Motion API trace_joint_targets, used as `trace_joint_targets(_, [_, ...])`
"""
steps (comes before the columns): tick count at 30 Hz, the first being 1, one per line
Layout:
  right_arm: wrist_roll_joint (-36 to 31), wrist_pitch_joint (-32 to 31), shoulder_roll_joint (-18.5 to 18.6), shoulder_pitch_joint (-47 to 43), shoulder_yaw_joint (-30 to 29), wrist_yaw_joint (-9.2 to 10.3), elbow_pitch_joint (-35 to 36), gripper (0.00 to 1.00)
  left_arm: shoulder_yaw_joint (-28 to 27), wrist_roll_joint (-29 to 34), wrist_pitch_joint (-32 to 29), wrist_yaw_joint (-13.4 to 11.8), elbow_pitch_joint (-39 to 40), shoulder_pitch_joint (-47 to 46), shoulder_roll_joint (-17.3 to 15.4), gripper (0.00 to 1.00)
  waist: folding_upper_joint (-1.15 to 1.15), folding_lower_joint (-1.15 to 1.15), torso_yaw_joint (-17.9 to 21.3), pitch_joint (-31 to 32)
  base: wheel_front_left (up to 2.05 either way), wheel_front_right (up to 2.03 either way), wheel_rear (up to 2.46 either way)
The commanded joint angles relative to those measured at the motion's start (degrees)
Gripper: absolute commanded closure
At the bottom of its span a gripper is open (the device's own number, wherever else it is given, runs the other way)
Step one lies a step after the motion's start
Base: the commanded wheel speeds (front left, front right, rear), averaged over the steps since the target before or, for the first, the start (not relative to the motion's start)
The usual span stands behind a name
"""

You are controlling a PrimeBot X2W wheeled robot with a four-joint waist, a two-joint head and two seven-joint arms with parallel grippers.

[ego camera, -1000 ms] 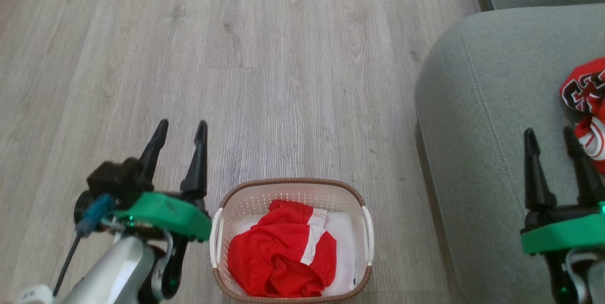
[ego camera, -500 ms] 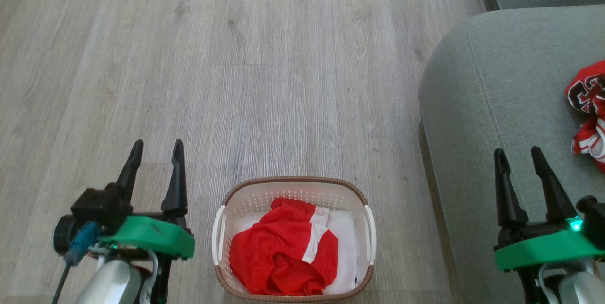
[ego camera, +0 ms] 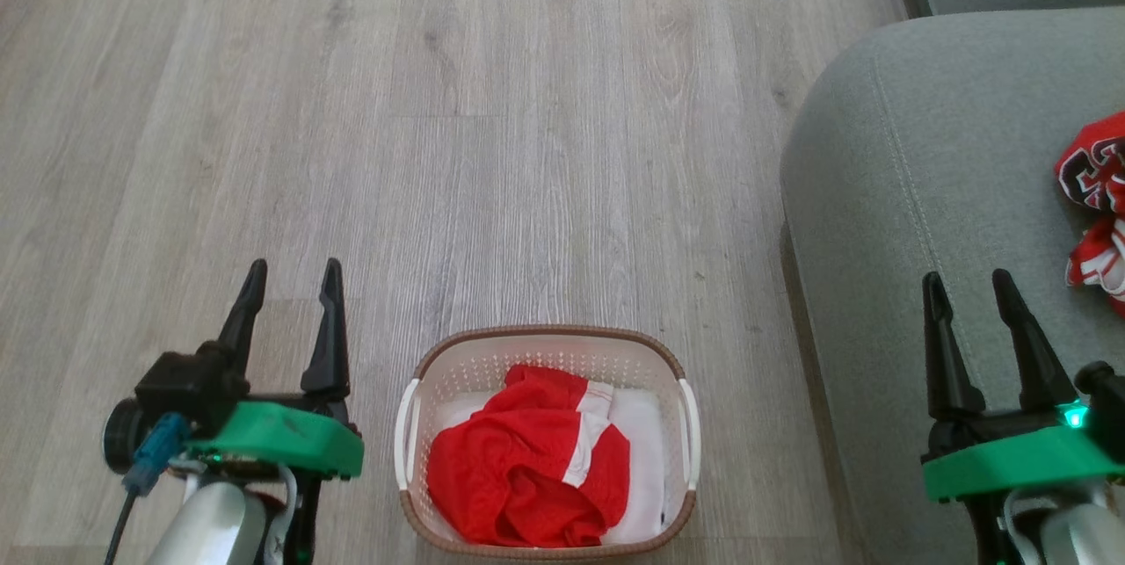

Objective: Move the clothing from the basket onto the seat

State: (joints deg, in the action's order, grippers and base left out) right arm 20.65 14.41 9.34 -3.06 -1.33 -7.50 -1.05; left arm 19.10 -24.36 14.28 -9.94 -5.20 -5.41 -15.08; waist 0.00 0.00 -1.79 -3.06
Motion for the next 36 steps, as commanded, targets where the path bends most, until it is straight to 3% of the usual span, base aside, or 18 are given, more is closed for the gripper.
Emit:
trace_joint_targets(1, [-0.5, 0.6, 0.8, 1.4, 0.9, 0.01, 2.2, 0.0, -3.0, 0.6, 0.7, 0.3, 1.6, -1.4, -0.3, 0.0, 0.0, 0.0, 0.0, -0.1, 0.0, 0.0, 0.0])
trace_joint_targets(15, [-0.5, 0.6, 0.6, 2.5, 1.1, 0.01, 2.5, 0.0, -5.4, 3.1, 0.7, 3.2, 0.3, -1.8, 2.0, 0.0, 0.0, 0.0, 0.7, -1.6, 0.0, 0.0, 0.0])
trace_joint_targets(36, [-1.0, 0.6, -0.1, 10.4, 0.6, 0.01, 5.2, 0.0, -3.2, 5.0, 0.7, 8.1, -6.3, -11.6, 4.4, 0.0, 0.0, 0.0, 5.0, -15.8, 0.0, 0.0, 0.0])
